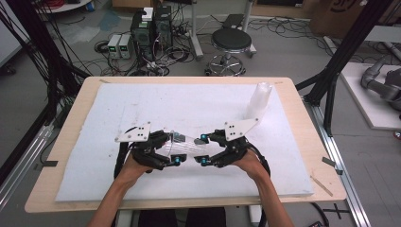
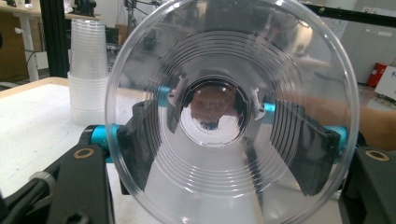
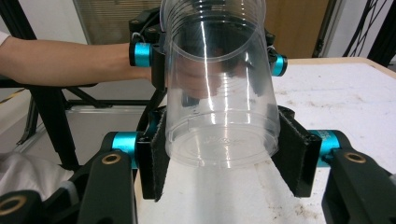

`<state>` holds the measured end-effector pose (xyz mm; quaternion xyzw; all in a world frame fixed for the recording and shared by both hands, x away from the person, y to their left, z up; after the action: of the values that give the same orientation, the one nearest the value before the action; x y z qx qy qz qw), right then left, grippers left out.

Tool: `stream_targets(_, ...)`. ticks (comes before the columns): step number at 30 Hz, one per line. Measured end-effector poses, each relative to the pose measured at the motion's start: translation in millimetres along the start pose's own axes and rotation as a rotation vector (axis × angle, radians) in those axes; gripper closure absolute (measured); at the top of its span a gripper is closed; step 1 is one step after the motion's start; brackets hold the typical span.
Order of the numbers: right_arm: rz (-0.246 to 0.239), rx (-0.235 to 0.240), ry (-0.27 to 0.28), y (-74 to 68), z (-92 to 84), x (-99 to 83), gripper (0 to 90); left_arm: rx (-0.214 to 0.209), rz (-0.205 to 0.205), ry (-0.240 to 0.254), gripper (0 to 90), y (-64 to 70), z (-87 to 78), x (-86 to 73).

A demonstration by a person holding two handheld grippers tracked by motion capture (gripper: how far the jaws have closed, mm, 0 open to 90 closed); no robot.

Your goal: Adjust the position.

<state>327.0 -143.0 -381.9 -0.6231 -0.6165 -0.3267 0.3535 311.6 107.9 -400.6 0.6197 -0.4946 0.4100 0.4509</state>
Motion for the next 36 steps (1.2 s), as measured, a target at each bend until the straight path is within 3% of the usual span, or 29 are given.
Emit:
stream_targets(12, -0.004, 0.0, -0.015, -0.4, 1.5, -0.2, 41.8, -0.001, 0.001, -0.005, 33.1, 0.3, -0.1, -0.3)
stream_targets(18, 0.013, 0.002, -0.027, -0.4, 3.9, -0.6, 28.4, 0.002, 0.0, -0.007, 33.5, -0.1, 0.0, -0.5)
stream_targets(19, 0.031, -0.008, -0.035, 0.6, 5.5, -0.6, 22.3, 0.005, 0.0, -0.007, 33.5, -0.1, -0.4, -0.4)
stream_targets(26, 0.045, -0.025, -0.039, 0.1, 5.6, -1.4, 19.5, 0.02, 0.0, -0.019, 33.5, -0.3, -3.8, -0.4)
stream_targets(29, 0.056, -0.047, -0.051, -2.0, 3.3, -4.1, 19.1, 0.064, 0.01, -0.082, 33.5, -2.5, -8.4, 2.3)
stream_targets(31, 0.075, -0.098, -0.049, -3.5, -1.4, -9.8, 19.1, 0.092, 0.012, -0.151, 33.3, -6.4, -13.1, 7.6)
stream_targets(32, 0.075, -0.098, -0.049, -3.5, -1.4, -9.8, 19.1, 0.092, 0.012, -0.151, 33.3, -6.4, -13.1, 7.6)
stream_targets(36, 0.142, -0.225, -0.068, -6.0, -8.7, -25.3, 19.1, 0.14, 0.023, -0.28, 33.2, -14.6, -17.9, 19.4)
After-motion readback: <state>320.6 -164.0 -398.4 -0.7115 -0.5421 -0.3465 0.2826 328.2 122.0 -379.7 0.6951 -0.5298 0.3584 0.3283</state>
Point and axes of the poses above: each handheld gripper's, and its own axes: z roughly forward along the jaws, x roughly out of its top, y roughly to its right, the point moved 2 cm from there along z, roughly forward along the jaws, and after that the axes turned 15 degrees about -y, right-handed, at the moved point
